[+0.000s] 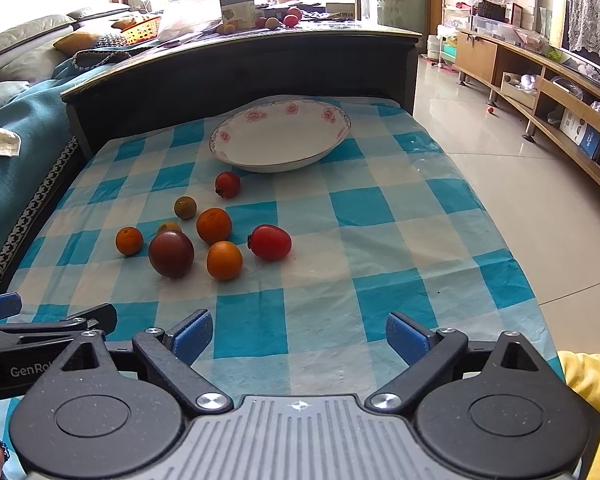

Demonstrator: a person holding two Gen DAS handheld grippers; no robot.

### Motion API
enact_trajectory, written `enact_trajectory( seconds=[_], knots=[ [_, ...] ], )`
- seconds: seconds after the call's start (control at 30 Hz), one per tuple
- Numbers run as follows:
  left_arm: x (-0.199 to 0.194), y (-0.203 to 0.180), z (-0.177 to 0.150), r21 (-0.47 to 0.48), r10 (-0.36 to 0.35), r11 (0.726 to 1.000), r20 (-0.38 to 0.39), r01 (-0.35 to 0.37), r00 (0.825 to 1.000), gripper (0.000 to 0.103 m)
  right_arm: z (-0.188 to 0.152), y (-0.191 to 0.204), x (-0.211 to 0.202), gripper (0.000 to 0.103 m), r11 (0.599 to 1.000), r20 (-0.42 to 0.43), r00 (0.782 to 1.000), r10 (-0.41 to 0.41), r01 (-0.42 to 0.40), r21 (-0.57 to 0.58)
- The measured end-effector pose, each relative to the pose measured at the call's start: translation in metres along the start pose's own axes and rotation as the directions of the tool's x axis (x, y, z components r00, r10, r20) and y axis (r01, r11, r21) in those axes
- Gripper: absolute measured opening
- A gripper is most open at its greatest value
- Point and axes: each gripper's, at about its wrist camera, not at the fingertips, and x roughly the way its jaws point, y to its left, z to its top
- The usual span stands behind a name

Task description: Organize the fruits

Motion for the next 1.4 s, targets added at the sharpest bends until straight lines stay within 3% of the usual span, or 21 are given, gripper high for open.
enact_trajectory(
  seconds=[0.73,0.87,1.1,1.23,1.4],
  knots=[
    [-0.008,0.0,0.012,0.017,0.044,0.999,0.031,-0.044,0.999,0.103,0.012,0.008,-0.004,0.072,0.997,-0.015,0.997,0.077,-0.077,-0.018],
    [-0.005,0.0,0.023,0.048,0.02,0.999,0.037,-0.022,0.999,0.103,0.022,0.007,-0.002,0.071,0.994,-0.019,0.994,0.106,-0.107,-0.032],
    [0.019,0.001,0.036,0.175,-0.021,0.984,0.025,0.016,0.999,0.103,0.035,0.01,0.022,0.063,0.978,-0.068,0.989,0.128,-0.137,-0.159],
    [0.031,-0.002,0.04,0.211,-0.094,0.973,-0.004,0.093,0.996,0.103,0.042,0.009,0.037,0.053,0.965,-0.104,0.98,0.168,-0.185,-0.187],
    [0.04,-0.006,0.043,0.272,-0.167,0.947,-0.031,0.169,0.986,0.103,0.052,0.009,0.049,0.05,0.943,-0.134,0.968,0.213,-0.239,-0.231]
  ],
)
